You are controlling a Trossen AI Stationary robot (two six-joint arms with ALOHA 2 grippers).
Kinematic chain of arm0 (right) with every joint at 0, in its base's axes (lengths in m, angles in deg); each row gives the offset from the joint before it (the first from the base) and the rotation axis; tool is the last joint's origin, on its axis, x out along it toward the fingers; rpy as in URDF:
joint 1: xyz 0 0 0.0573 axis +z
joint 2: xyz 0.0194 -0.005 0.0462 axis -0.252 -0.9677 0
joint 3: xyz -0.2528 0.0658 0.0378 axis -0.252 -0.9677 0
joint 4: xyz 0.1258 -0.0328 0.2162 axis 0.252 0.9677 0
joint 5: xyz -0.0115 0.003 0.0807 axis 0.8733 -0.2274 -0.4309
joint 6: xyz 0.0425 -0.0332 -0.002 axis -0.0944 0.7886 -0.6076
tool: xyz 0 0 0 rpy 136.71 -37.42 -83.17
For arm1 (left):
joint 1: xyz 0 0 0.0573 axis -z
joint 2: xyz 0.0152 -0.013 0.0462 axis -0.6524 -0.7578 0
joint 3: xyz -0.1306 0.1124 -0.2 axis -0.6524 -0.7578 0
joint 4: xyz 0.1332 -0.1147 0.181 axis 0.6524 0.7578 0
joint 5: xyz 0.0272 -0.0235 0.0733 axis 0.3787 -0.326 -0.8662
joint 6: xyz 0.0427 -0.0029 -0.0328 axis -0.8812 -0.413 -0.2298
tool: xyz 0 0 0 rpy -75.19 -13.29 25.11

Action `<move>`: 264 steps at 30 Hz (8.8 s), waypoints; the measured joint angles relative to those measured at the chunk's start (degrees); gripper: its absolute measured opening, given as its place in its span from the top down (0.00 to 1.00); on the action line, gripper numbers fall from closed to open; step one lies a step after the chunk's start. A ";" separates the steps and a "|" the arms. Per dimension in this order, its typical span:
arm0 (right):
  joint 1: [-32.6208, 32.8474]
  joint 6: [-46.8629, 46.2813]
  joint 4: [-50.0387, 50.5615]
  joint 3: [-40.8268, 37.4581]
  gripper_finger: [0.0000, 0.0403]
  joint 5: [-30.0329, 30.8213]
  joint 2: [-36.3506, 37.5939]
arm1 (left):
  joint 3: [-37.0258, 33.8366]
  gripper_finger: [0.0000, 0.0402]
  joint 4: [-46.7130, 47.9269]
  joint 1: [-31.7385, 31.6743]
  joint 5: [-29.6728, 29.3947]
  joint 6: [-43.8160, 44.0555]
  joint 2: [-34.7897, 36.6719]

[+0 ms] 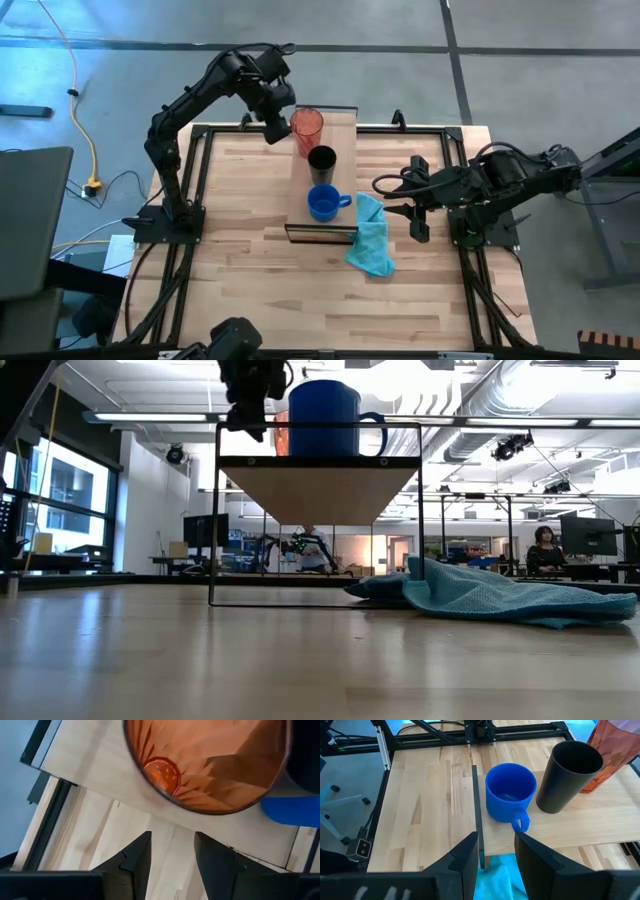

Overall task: Stack small to large cups/mugs on shelf
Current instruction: Put the red glass cup on the shelf, then return to Home Position

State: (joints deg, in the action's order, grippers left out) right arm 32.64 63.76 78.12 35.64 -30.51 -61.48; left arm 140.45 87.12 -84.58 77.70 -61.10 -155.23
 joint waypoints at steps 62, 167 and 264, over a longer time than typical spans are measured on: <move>0.00 -2.37 1.64 0.00 0.71 0.87 0.00 | -0.07 0.66 -10.98 3.74 2.92 5.66 -3.10; -3.82 2.40 -20.44 0.02 0.71 6.37 24.73 | -1.84 0.66 -22.61 -4.90 -12.53 34.05 54.81; -3.80 27.86 -45.00 -47.17 0.71 -6.62 57.00 | -96.54 0.66 -138.04 25.42 -16.05 26.97 49.15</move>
State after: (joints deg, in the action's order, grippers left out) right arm 28.84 91.62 33.12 -11.53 -37.13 -4.47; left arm 43.91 -50.92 -59.16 61.65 -34.13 -106.08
